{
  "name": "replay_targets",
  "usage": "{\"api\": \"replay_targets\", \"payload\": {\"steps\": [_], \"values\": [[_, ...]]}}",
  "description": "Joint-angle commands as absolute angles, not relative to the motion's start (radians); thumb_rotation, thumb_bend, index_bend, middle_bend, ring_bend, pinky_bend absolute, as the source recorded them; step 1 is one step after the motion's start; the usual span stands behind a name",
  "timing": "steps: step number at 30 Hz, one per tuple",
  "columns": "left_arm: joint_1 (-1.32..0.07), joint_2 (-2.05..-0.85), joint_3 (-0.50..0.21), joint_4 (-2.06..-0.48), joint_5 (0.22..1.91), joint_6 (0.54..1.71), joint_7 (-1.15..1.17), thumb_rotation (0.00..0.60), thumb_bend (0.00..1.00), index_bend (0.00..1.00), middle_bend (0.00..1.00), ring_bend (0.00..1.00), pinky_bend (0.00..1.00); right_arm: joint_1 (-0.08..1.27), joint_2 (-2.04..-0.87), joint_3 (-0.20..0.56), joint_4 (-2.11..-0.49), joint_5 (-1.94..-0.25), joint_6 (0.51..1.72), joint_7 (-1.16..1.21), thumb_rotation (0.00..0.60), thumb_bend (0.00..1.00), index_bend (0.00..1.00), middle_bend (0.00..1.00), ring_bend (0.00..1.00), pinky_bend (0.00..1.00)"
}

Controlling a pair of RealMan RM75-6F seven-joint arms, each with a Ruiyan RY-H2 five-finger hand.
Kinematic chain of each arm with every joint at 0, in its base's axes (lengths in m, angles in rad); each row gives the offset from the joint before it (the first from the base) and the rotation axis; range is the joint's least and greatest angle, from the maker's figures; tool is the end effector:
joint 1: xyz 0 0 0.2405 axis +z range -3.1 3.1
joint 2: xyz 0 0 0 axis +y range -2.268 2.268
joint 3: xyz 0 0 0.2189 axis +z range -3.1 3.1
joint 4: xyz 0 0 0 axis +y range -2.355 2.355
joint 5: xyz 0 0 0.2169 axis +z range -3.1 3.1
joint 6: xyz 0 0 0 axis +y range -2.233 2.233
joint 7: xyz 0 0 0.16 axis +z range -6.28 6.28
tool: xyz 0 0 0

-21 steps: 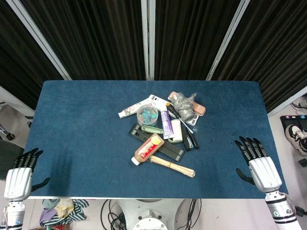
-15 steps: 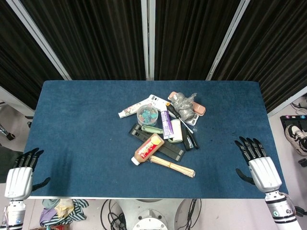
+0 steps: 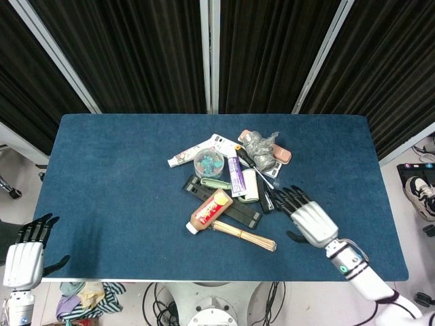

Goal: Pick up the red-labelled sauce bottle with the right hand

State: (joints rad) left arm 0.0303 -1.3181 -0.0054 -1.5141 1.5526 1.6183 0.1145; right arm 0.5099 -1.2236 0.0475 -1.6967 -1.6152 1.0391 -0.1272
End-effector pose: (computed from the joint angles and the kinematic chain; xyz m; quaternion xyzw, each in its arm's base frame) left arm -0.2830 0.1524 0.0976 -0.5712 -0.3818 -0.3844 0.6167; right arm -0.1555 -0.2607 0.0294 0.7963 -0.3129 0.3773 0.3544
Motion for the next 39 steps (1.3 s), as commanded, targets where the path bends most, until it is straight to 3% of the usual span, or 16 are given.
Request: {"api": "replay_targets", "payload": {"steps": [1, 7, 14, 17, 18, 20, 23, 26, 30, 36, 39], "values": [[0.038, -1.319, -0.001, -1.516, 1.548, 1.622, 0.113, 0.600, 0.07, 0.18, 0.13, 0.14, 0.18, 0.799, -1.402, 0.193, -1.616, -1.466, 0.697, -0.200, 0.600, 0.15, 0.00, 0.00, 0.00, 0.00], [0.054, -1.316, 0.002, -1.507, 1.535, 1.629, 0.103, 0.600, 0.07, 0.18, 0.13, 0.14, 0.18, 0.981, -1.580, 0.239, -1.438, -1.330, 0.535, -0.327, 0.600, 0.15, 0.00, 0.00, 0.00, 0.00], [0.066, -1.320, 0.002, -1.492, 1.520, 1.630, 0.087, 0.600, 0.07, 0.18, 0.13, 0.14, 0.18, 1.089, -1.679, 0.228, -1.326, -1.186, 0.488, -0.444, 0.600, 0.15, 0.00, 0.01, 0.00, 0.00], [0.067, -1.322, 0.000, -1.487, 1.518, 1.628, 0.082, 0.600, 0.07, 0.18, 0.13, 0.14, 0.18, 1.122, -1.701, 0.216, -1.294, -1.118, 0.474, -0.471, 0.600, 0.17, 0.01, 0.08, 0.00, 0.00], [0.067, -1.322, -0.001, -1.486, 1.519, 1.629, 0.081, 0.600, 0.07, 0.18, 0.13, 0.14, 0.18, 1.130, -1.706, 0.210, -1.286, -1.103, 0.475, -0.480, 0.600, 0.18, 0.06, 0.13, 0.00, 0.00], [0.068, -1.323, -0.001, -1.483, 1.521, 1.632, 0.078, 0.600, 0.07, 0.18, 0.13, 0.14, 0.18, 1.138, -1.721, 0.201, -1.277, -1.096, 0.510, -0.498, 0.600, 0.23, 0.23, 0.28, 0.09, 0.03], [0.071, -1.324, -0.001, -1.480, 1.520, 1.631, 0.076, 0.600, 0.07, 0.18, 0.13, 0.14, 0.18, 1.121, -1.740, 0.201, -1.278, -1.146, 0.591, -0.474, 0.600, 0.33, 0.51, 0.55, 0.37, 0.20], [0.073, -1.324, -0.001, -1.480, 1.520, 1.632, 0.073, 0.600, 0.07, 0.18, 0.13, 0.14, 0.18, 1.094, -1.747, 0.211, -1.287, -1.234, 0.678, -0.382, 0.600, 0.36, 0.64, 0.62, 0.45, 0.29], [0.075, -1.324, -0.001, -1.483, 1.524, 1.637, 0.077, 0.600, 0.07, 0.18, 0.13, 0.14, 0.18, 1.061, -1.764, 0.228, -1.281, -1.387, 0.838, -0.193, 0.600, 0.37, 0.69, 0.64, 0.49, 0.37], [0.076, -1.320, -0.001, -1.496, 1.532, 1.642, 0.092, 0.600, 0.07, 0.18, 0.13, 0.14, 0.18, 1.026, -1.775, 0.259, -1.291, -1.581, 1.127, 0.077, 0.600, 0.37, 0.70, 0.64, 0.50, 0.39], [0.076, -1.317, -0.002, -1.501, 1.534, 1.641, 0.097, 0.600, 0.07, 0.18, 0.13, 0.14, 0.18, 1.015, -1.772, 0.270, -1.305, -1.613, 1.200, 0.126, 0.600, 0.37, 0.71, 0.63, 0.50, 0.39]]}}
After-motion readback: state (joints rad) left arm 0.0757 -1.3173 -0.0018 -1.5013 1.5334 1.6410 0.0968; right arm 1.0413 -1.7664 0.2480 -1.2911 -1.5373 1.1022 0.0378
